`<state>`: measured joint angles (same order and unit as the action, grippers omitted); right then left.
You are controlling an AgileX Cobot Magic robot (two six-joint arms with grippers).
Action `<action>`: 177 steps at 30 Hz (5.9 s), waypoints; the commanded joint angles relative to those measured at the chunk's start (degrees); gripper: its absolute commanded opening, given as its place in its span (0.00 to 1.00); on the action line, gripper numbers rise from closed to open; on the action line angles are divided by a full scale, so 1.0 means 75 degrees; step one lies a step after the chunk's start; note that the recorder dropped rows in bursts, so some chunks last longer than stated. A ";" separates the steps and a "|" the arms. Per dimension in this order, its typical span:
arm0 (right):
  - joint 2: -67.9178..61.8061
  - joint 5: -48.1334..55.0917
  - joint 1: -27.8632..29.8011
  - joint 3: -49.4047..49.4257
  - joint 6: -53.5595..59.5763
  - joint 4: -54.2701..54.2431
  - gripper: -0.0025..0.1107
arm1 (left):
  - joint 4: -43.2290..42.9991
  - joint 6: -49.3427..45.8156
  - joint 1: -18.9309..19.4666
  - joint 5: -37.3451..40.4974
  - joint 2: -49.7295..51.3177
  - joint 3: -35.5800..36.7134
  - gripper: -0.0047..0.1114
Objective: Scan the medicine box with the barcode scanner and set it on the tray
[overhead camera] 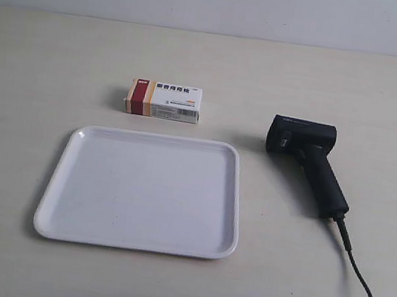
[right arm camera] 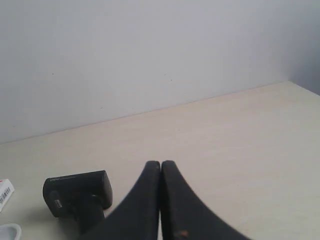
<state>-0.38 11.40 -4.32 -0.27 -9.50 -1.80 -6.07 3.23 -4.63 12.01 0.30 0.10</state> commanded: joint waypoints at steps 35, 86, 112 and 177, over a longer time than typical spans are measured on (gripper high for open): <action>0.0050 -0.2221 0.0036 0.0036 -0.0470 -0.0534 0.02 | 0.0551 -0.1696 -0.0857 0.1571 1.3091 -0.8422 0.04; -0.4193 -0.3293 0.0010 -0.0680 -0.2542 0.2170 0.02 | 0.8383 -1.4412 -0.1203 0.7727 1.5931 -1.1586 0.04; -1.4706 -0.2493 -0.2004 -0.6338 -0.5213 0.7976 0.64 | 0.9559 -1.6455 -0.1351 0.4670 1.3387 -0.7353 0.04; -1.1265 -0.1926 -0.2451 -0.4647 -0.4129 0.8231 0.02 | 0.9977 -1.6455 -0.1270 0.5433 1.4510 -0.7710 0.04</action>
<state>-84.48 -2.87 -22.60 -34.57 -40.72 60.13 67.74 -120.05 -14.34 51.62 108.66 -56.78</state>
